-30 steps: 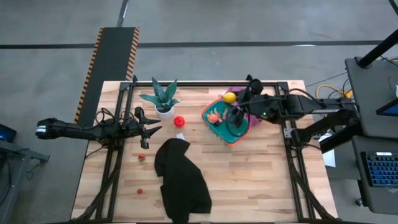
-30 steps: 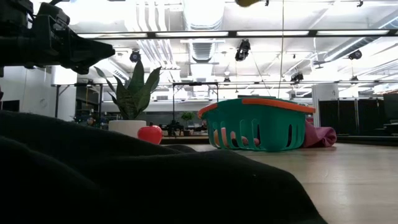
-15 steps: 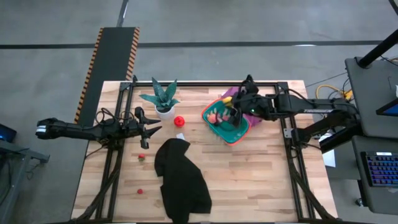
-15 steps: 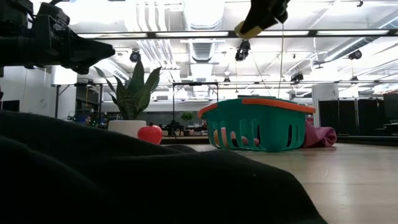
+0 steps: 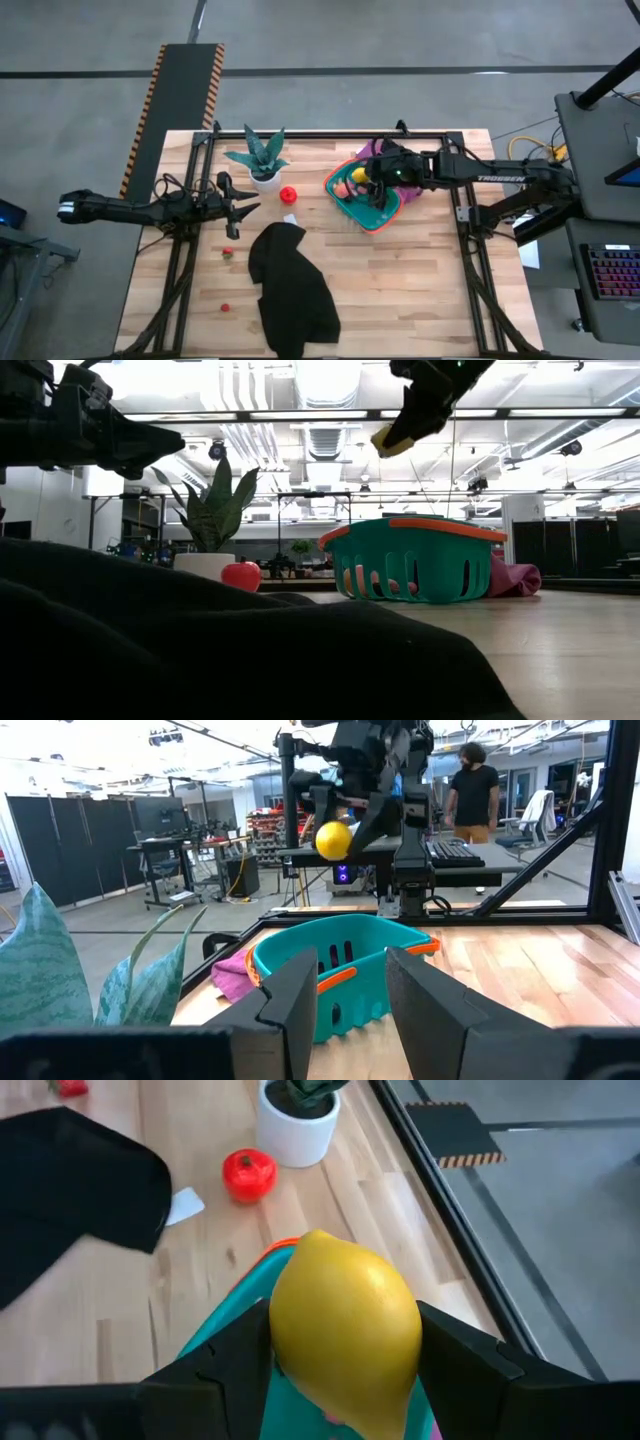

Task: Pick and placing Produce into tupperware
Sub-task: Put the lemon into the green basket

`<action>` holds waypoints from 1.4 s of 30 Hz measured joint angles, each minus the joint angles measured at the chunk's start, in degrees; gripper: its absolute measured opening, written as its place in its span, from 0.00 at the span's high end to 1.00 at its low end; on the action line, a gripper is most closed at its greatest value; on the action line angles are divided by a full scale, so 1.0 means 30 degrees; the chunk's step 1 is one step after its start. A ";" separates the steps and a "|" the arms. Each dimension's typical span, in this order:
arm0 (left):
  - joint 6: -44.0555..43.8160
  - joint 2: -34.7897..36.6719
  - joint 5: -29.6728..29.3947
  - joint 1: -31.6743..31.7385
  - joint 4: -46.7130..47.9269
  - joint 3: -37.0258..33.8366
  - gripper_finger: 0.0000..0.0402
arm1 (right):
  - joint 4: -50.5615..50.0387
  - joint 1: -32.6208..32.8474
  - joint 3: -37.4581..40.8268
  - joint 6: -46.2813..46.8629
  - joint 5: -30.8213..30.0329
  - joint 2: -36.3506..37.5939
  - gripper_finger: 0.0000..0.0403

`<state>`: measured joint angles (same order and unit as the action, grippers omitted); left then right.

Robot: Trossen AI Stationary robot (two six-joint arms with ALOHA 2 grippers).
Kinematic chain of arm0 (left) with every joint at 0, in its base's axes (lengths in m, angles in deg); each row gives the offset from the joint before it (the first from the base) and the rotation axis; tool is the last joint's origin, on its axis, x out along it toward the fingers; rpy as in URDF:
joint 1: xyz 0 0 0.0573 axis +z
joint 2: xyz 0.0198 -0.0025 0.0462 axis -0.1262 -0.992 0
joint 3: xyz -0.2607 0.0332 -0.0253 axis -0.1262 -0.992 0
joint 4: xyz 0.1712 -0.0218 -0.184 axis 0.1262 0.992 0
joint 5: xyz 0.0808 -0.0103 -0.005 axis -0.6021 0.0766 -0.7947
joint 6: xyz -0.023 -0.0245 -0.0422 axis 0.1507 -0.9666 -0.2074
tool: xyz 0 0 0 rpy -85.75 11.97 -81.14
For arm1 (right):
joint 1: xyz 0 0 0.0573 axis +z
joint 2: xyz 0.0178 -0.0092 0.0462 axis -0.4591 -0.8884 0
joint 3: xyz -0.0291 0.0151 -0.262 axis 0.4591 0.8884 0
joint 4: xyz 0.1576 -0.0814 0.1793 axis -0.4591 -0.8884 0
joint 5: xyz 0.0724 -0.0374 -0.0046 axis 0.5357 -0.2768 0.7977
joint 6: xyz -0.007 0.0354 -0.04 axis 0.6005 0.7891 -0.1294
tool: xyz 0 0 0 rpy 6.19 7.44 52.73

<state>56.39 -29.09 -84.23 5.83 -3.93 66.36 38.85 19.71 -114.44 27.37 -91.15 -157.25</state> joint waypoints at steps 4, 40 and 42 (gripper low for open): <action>0.0000 -0.0007 -0.0002 0.0000 0.0258 0.0000 0.73 | 0.1311 -0.0029 0.0803 -0.0295 0.0023 0.0000 0.49; 0.0003 -0.0007 -0.0002 0.0004 0.0246 0.0000 0.73 | 0.5929 0.0025 0.5268 -0.1900 0.2006 0.2259 0.49; 0.0001 -0.0007 -0.0002 -0.0002 0.0253 0.0000 0.73 | 0.6523 -0.0087 0.5220 -0.1587 0.1928 0.2280 0.49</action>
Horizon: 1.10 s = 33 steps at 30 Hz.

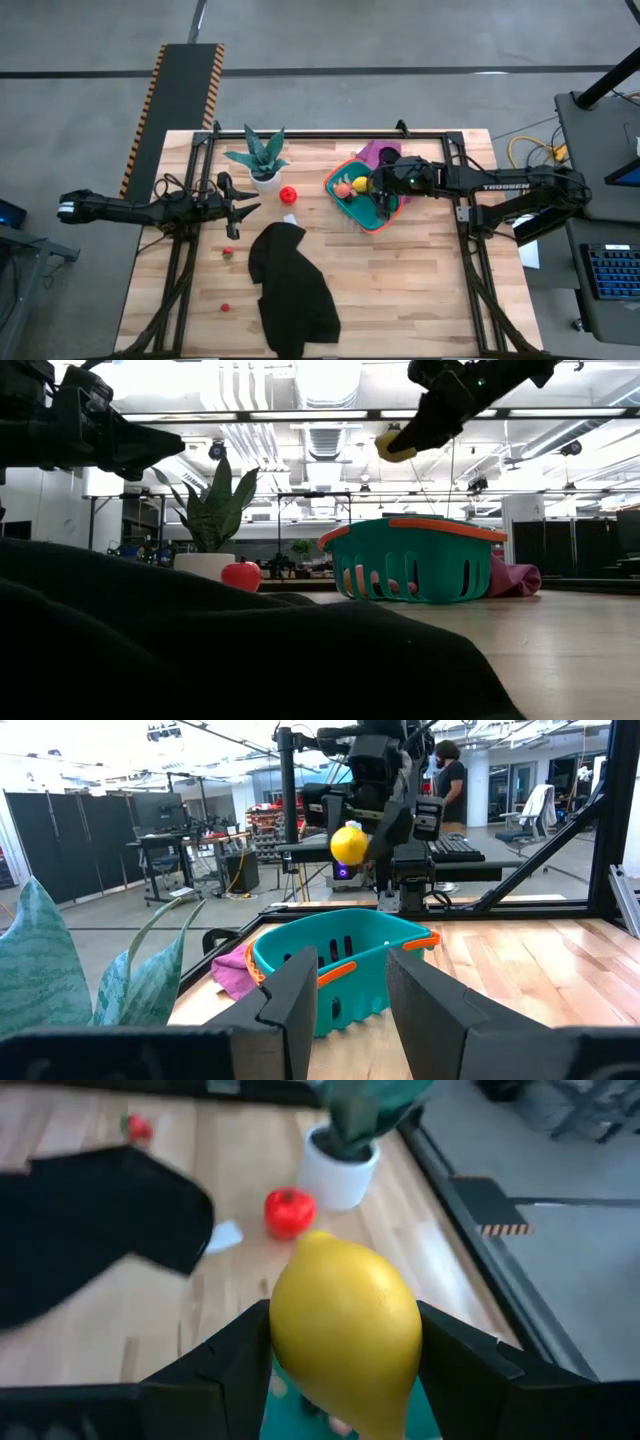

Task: Pick and placing Produce into tupperware
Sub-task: Put the lemon into the green basket

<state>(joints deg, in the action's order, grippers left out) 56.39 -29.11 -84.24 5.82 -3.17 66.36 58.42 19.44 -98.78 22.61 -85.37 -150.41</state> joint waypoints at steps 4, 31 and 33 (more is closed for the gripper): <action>-0.0001 0.0000 0.0000 -0.0001 -0.0006 0.0000 0.73 | 0.0252 -0.0300 -0.0015 0.0875 -0.1727 0.0000 0.49; -0.0001 0.0000 0.0000 0.0002 -0.0004 0.0000 0.73 | -0.0083 -0.0764 -0.0015 0.1048 -0.1375 -0.0007 0.49; 0.0004 0.0000 0.0000 0.0004 -0.0007 0.0000 0.73 | -0.0096 -0.0762 -0.0015 0.1476 -0.2626 -0.0007 0.49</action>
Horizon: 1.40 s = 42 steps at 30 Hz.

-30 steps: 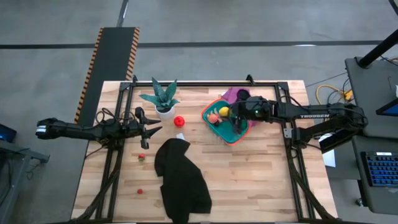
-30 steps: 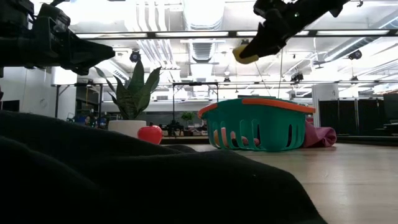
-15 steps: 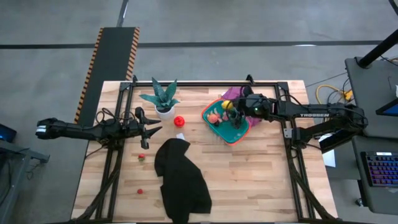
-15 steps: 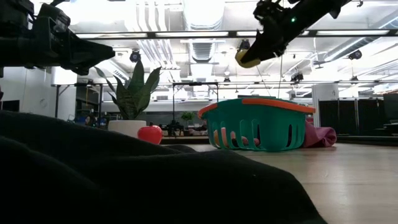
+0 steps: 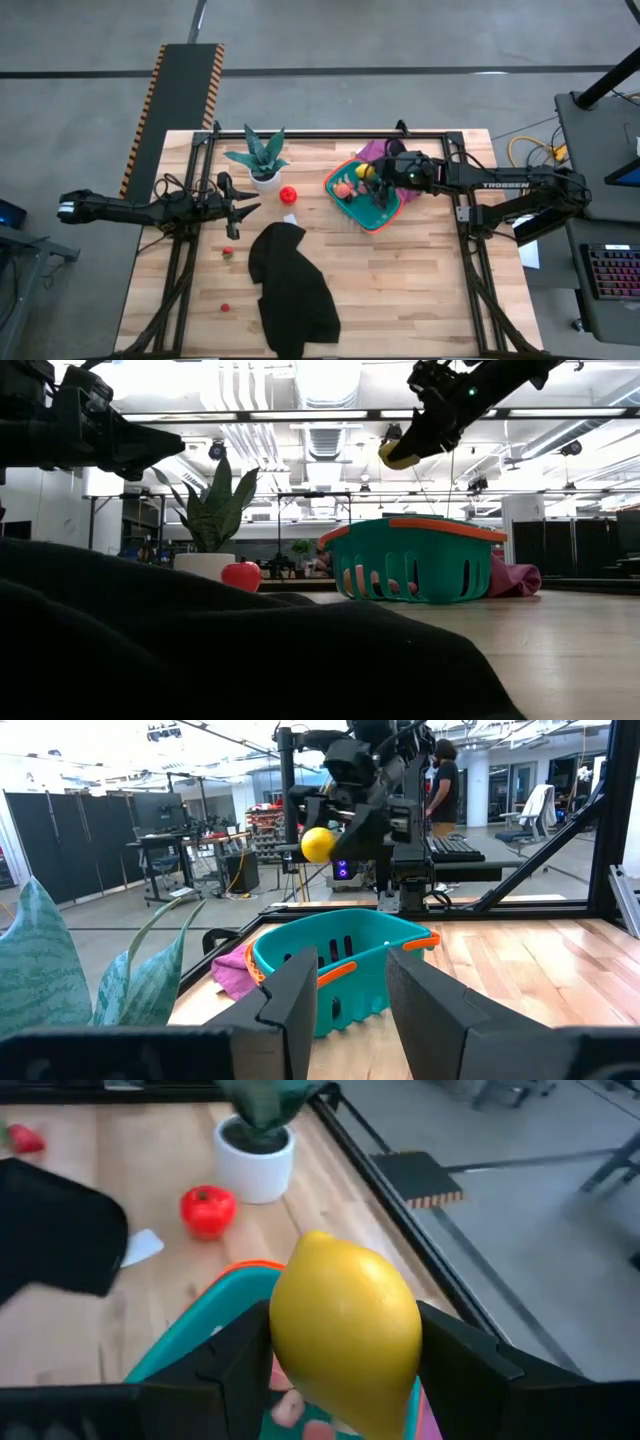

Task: Pick and placing Produce into tupperware
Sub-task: Put the lemon into the green basket

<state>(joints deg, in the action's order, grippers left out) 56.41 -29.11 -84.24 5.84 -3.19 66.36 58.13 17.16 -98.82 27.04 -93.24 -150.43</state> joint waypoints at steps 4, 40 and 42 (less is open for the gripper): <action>-0.0005 0.0000 0.0000 0.0001 0.0001 0.0000 0.73 | -0.0038 -0.0005 0.0000 -0.1259 0.3037 -0.0002 0.49; -0.0005 0.0000 0.0007 0.0002 0.0000 0.0000 0.73 | -0.1869 -0.0079 0.0022 -0.0662 0.4301 -0.0039 0.49; -0.0005 0.0000 0.0001 0.0001 -0.0007 0.0000 0.73 | -0.2010 -0.0067 0.0022 -0.0628 0.4858 -0.0109 0.49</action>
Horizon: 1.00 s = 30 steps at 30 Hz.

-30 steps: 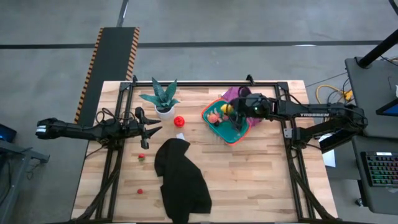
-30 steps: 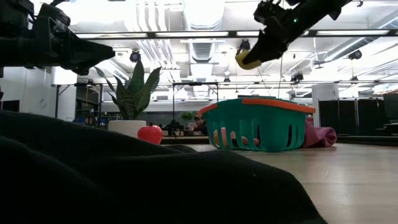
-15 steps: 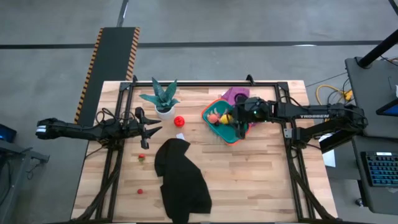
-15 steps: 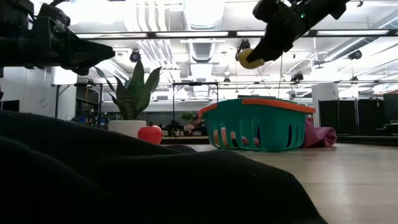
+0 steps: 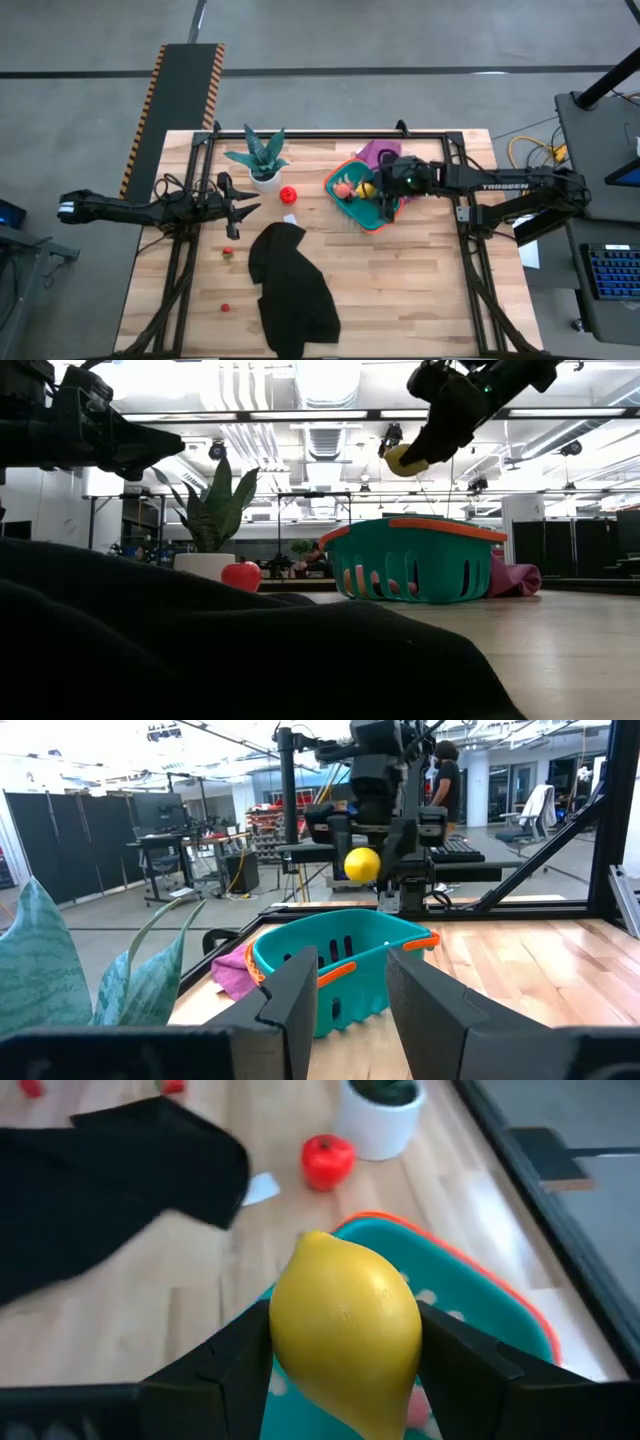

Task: Pick and placing Produce into tupperware
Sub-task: Put the lemon into the green basket

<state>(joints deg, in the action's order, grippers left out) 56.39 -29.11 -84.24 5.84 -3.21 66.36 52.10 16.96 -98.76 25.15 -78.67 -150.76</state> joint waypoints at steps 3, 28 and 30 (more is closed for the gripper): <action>0.0000 0.0000 -0.0001 -0.0006 0.0000 0.0000 0.73 | -0.0011 -0.0082 0.0000 0.0139 -0.0154 -0.0024 0.49; 0.0000 0.0000 -0.0001 -0.0002 0.0000 0.0000 0.73 | -0.1427 -0.0066 0.0969 0.1592 -0.0218 -0.0226 0.49; 0.0000 0.0000 -0.0001 -0.0004 0.0000 0.0000 0.73 | -0.1479 -0.0051 0.0982 0.1712 -0.0420 -0.0226 0.49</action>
<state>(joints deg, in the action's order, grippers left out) 56.39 -29.11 -84.24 5.83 -3.21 66.36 47.66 16.80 -95.81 30.29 -79.93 -151.44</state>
